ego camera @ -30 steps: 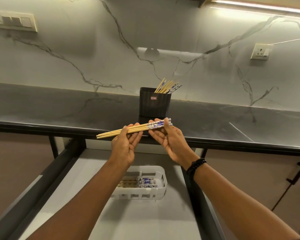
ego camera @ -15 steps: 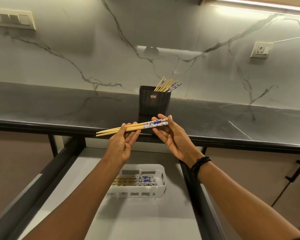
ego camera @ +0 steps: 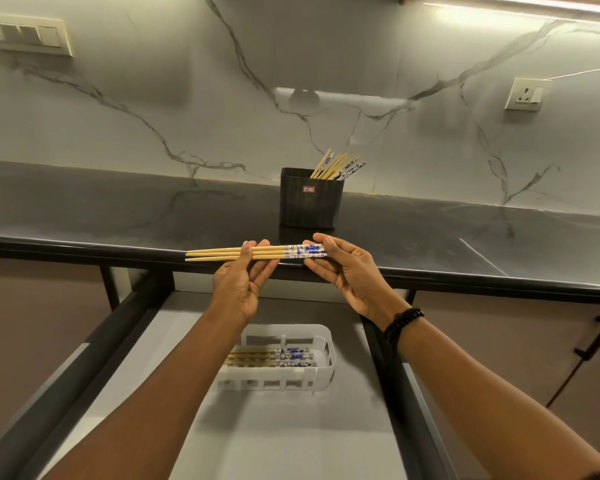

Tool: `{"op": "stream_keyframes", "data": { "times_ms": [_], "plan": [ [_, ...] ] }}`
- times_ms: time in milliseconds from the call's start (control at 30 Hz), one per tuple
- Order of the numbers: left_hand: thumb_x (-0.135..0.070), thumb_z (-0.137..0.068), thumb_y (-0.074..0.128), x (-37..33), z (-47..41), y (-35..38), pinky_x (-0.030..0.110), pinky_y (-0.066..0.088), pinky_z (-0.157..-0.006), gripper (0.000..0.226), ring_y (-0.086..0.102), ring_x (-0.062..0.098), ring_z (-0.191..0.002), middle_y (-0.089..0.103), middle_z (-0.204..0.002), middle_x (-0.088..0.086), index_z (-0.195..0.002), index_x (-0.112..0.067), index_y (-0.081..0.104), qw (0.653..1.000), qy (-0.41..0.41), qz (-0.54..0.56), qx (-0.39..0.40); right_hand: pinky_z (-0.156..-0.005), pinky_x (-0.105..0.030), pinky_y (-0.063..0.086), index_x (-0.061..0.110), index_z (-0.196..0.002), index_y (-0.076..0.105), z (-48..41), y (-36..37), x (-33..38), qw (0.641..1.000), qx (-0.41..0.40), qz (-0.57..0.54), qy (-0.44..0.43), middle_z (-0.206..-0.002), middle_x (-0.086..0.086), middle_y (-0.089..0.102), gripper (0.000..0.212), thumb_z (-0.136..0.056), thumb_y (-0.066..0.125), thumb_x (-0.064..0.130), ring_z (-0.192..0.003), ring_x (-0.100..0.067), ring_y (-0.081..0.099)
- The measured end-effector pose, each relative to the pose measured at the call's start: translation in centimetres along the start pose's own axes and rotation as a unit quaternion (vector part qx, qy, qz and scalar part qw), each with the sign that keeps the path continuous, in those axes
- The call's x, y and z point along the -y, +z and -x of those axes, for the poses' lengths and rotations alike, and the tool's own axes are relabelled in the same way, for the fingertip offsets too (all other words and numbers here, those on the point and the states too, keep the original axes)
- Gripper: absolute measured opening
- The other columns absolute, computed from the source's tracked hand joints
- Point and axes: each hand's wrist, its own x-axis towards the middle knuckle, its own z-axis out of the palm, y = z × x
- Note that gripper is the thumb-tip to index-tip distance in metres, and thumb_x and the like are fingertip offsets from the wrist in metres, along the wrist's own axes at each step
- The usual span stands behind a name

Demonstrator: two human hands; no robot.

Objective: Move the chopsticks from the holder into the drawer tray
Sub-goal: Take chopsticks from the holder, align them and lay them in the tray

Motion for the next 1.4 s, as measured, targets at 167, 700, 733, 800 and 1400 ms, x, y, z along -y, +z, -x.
{"op": "stream_keyframes", "data": {
  "times_ms": [167,700,733,800,1400],
  "plan": [
    [-0.012,-0.096,0.054,-0.3,0.0,0.1,0.037,0.062,-0.068,0.029,0.073,0.027,-0.092,0.070,-0.108,0.021,-0.123,0.001,0.053,0.999,-0.018,0.032,0.008,-0.087,-0.033,0.059,0.010,-0.110,0.071,0.1,0.1,-0.2,0.996,0.034,-0.083,0.006,-0.120,-0.021,0.069,0.030,-0.101,0.048,0.026,-0.109,-0.031,0.068],
    [-0.011,-0.099,0.050,-0.5,-0.3,-0.6,0.033,0.062,-0.060,0.015,0.071,0.028,-0.092,0.071,-0.102,0.019,-0.104,0.000,0.059,0.997,-0.046,-0.061,-0.030,-0.077,-0.025,0.061,0.003,-0.108,0.071,0.1,-0.6,0.0,0.985,-0.003,0.170,-0.031,-0.104,-0.018,0.074,0.023,-0.085,0.068,0.005,-0.092,-0.024,0.073],
    [-0.010,-0.099,0.050,-0.6,-0.4,-0.7,0.033,0.062,-0.062,0.014,0.070,0.027,-0.091,0.070,-0.101,0.019,-0.103,0.000,0.059,0.996,-0.054,-0.068,-0.032,-0.075,-0.024,0.061,0.002,-0.106,0.071,0.1,-0.7,-0.2,0.983,-0.007,0.179,-0.026,-0.102,-0.018,0.074,0.022,-0.084,0.069,0.003,-0.089,-0.023,0.073],
    [-0.010,-0.099,0.049,-0.8,-0.4,-0.9,0.035,0.062,-0.064,0.013,0.070,0.028,-0.092,0.069,-0.101,0.019,-0.100,0.000,0.059,0.993,-0.071,-0.082,-0.036,-0.073,-0.023,0.061,0.002,-0.102,0.073,0.0,-0.8,-0.4,0.981,-0.017,0.193,-0.008,-0.099,-0.017,0.075,0.020,-0.082,0.071,0.002,-0.087,-0.022,0.074],
    [-0.007,-0.087,0.067,-3.9,-2.3,-6.0,0.024,0.055,-0.067,0.012,0.063,0.012,-0.070,0.061,-0.084,0.005,-0.091,-0.010,0.056,0.927,0.026,-0.187,-0.325,-0.070,-0.025,0.062,0.000,-0.097,0.074,-0.8,-3.0,-0.9,0.963,-0.045,0.227,0.141,-0.092,-0.016,0.077,0.015,-0.083,0.070,-0.002,-0.082,-0.022,0.076]
  ]
}}
